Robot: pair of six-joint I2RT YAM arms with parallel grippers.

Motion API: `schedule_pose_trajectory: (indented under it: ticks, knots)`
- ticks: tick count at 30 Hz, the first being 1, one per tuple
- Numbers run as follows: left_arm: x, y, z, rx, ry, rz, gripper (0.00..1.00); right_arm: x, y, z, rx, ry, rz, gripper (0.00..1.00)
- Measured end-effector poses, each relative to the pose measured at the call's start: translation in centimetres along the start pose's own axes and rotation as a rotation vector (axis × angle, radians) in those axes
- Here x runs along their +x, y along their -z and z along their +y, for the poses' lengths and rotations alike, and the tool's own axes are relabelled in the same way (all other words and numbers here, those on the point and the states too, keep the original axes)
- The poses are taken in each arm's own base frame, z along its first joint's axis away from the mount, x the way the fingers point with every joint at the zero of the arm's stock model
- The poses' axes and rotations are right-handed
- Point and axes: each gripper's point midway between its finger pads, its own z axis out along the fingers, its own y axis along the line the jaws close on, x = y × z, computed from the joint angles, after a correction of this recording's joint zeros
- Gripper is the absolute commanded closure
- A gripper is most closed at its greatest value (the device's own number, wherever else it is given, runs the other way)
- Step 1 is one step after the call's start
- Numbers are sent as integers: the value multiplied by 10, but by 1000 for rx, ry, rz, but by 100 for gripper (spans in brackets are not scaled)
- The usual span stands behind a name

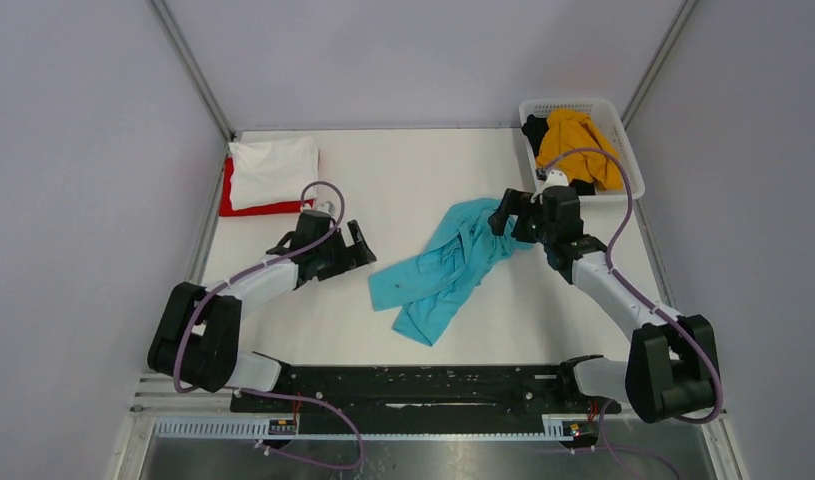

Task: Fold and stack the t-shirts
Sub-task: Move the tshirt to the center of the board, then flatten out the tshirt

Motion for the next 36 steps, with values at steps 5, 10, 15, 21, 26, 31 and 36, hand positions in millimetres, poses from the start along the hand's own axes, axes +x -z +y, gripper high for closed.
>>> schedule_pose_trajectory:
  ticks: [5,10,15,21,26,31,36]
  knots:
    - [24,-9,-13,13,-52,68,1,15,10,5,-13,19,16,1]
    - [32,-18,-25,23,-80,92,3,36,22,16,-40,43,45,0]
    - [29,-30,-40,48,-88,92,10,45,33,18,-37,54,57,0]
    - [50,-33,-61,78,-148,134,11,58,42,24,-30,73,89,1]
    - [86,-22,-72,96,-217,166,48,80,47,38,-46,120,148,1]
    - [106,-28,-73,60,-264,186,100,98,50,47,-52,165,196,0]
    - [99,-30,-69,6,-280,145,100,89,50,30,60,183,180,1]
